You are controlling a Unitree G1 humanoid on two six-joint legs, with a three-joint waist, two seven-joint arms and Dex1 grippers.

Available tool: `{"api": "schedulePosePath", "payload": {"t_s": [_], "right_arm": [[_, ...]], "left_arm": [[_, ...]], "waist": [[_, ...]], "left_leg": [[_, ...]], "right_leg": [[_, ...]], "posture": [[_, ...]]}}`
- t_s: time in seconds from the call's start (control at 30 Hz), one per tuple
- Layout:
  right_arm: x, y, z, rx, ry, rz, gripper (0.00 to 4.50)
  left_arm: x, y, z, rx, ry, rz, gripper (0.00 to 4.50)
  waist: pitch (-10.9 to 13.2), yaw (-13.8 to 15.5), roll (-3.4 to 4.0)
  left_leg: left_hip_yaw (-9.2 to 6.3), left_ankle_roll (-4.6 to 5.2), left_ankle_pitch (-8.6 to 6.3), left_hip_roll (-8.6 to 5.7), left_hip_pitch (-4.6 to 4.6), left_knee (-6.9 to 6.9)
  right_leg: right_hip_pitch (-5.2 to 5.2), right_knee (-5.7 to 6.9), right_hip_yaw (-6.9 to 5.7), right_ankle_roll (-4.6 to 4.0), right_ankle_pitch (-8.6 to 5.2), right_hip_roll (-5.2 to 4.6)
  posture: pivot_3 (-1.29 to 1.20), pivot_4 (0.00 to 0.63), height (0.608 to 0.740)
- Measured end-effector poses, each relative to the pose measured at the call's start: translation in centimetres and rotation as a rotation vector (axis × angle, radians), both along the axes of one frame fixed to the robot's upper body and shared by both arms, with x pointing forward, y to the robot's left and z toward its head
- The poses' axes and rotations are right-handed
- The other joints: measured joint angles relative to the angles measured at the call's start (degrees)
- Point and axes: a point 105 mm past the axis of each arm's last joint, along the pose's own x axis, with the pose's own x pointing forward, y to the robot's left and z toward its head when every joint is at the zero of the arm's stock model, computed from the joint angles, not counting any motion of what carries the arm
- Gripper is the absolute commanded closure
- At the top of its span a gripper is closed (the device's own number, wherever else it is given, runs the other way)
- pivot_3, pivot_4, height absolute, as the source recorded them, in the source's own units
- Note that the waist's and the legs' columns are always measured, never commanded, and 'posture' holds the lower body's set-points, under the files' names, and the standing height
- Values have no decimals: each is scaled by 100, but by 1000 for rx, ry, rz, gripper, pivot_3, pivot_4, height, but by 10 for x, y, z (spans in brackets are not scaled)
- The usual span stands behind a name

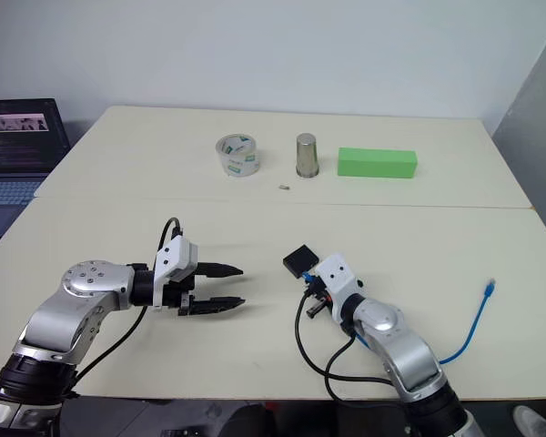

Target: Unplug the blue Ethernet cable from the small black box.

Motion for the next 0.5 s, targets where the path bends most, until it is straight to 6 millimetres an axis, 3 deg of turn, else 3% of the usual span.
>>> {"api": "schedulePosePath", "payload": {"t_s": [0.13, 0.33, 0.5], "right_arm": [[1, -14, 10, -194, -176, 123, 4373], [3, -18, 47, -473, -590, 393, 4374], [-3, -12, 57, -541, -781, 554, 4375]], "left_arm": [[7, -1, -1, -27, 53, 38, 1239], [11, -26, 15, -222, 231, 2, 1239], [11, -41, 25, -317, 311, -34, 1239]], "waist": [[2, 4, 2], [3, -9, 0], [2, -18, -2]], "left_leg": [[1, 17, -9, -5, -1, 1], [3, 10, -5, -3, -2, 4], [8, -2, 2, 3, -2, 4]], "right_leg": [[-2, 1, 1, 0, 0, -1], [-4, 1, 2, 0, 0, 0], [-3, 1, 5, 0, 0, 2]], "posture": [[0, 150, 740], [0, 150, 740], [0, 150, 740]]}}
